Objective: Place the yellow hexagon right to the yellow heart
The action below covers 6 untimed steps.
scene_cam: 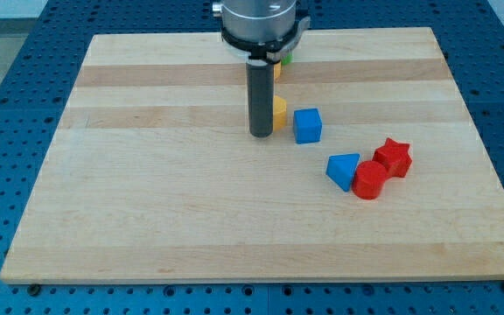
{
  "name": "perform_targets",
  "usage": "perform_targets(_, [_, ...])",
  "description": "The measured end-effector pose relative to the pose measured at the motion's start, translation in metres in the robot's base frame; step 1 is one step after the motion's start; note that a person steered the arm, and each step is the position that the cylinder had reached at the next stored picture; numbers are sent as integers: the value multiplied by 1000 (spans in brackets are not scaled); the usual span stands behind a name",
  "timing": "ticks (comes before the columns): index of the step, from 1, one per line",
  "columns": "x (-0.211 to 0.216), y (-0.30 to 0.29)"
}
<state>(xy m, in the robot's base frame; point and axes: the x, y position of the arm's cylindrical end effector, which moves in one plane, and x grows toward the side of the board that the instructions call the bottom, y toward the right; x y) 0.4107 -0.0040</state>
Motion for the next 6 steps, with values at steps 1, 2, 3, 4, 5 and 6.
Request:
perform_targets(1, [-16, 0])
perform_targets(2, [-17, 0])
perform_targets(3, [-17, 3])
perform_targets(4, [-15, 7])
perform_targets(5, [-19, 8])
perform_targets(6, [-34, 8])
